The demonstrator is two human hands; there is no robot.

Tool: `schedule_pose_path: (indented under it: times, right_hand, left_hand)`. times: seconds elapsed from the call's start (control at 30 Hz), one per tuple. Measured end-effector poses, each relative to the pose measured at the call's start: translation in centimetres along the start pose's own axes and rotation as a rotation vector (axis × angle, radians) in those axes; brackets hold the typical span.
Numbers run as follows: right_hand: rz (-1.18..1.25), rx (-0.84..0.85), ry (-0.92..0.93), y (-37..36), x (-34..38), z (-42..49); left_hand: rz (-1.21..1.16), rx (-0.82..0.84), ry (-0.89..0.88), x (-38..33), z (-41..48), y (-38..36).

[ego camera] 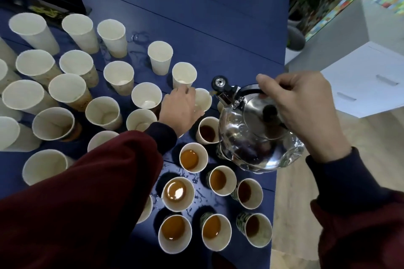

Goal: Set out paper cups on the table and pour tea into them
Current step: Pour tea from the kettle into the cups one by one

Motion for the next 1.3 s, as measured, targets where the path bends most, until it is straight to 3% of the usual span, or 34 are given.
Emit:
schedule_pose_path:
  times: [0.43, 0.83, 1.3]
  right_hand:
    - [-0.072, 0.049, -0.043, -0.5, -0.5, 1.0]
    - [-0.098, 0.030, 0.036, -0.6, -0.3, 1.8]
    - [0.056, -0.002, -0.001, 0.0, 0.0, 0.8]
  left_hand:
    - [-0.097, -0.022, 0.072, 0.1, 0.4, 0.0]
    - [-0.104, -0.030, 0.083, 0.1, 0.3, 0.2]
    - [-0.182, -0.027, 0.129, 0.7, -0.6, 2.8]
Point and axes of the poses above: each hand's wrist, its own z-axis towards the middle knuckle, its own y-axis out of the back of the hand, x = y × z, the point moved 2 cm from there along z, towards the middle knuckle, and after that the axes turned 6 degrees about -x, right-handed, at the moved point
